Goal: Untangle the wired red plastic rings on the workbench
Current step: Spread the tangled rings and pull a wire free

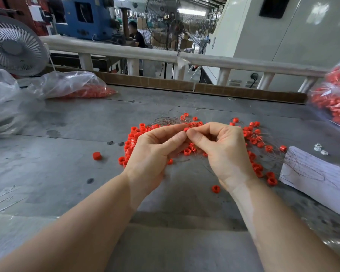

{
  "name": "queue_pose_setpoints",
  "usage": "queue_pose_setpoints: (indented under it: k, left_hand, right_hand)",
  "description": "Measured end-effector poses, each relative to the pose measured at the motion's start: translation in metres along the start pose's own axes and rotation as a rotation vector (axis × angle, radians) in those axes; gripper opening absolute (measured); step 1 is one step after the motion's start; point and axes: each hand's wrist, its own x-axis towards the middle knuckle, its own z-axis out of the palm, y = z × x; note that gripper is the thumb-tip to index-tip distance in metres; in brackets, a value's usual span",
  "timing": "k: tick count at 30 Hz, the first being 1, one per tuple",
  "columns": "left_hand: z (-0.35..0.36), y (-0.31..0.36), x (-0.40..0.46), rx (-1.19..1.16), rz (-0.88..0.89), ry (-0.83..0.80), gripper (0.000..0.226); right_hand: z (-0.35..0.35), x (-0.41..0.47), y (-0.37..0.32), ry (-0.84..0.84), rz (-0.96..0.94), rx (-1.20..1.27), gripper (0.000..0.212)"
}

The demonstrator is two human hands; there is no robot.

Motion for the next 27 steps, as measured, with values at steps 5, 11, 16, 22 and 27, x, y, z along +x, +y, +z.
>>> queue_pose_setpoints:
  k: [5, 11, 16, 22, 27]
  left_hand:
    - [-0.0001, 0.0021, 0.0024, -0.074, -0.069, 0.007, 0.017]
    - [0.0010, 0.0043, 0.0031, -0.144, -0.126, 0.042, 0.012]
    - [0.0016, 0.0050, 0.0022, -0.003, -0.065, 0.080, 0.012]
    - [0.0018, 0.0038, -0.0003, 0.064, -0.009, 0.069, 0.017]
    - [0.0023, 0.0026, 0.0001, 0.059, 0.013, 0.064, 0.023]
  right_hand:
    - [-0.0015, 0.0006, -0.0034, -0.047, -0.001, 0.035, 0.019]
    - [-0.0054, 0.0034, -0.0004, 0.147, -0.013, -0.068, 0.024]
    - [-0.0074, 0.0016, -0.0034, 0.137, -0.257, -0.324, 0.031]
    - [-0.0019, -0.0024, -0.0005, 0.024, -0.259, -0.419, 0.011]
    - [-0.0020, -0.0011, -0.0009, 0.046, -0.318, -0.553, 0.004]
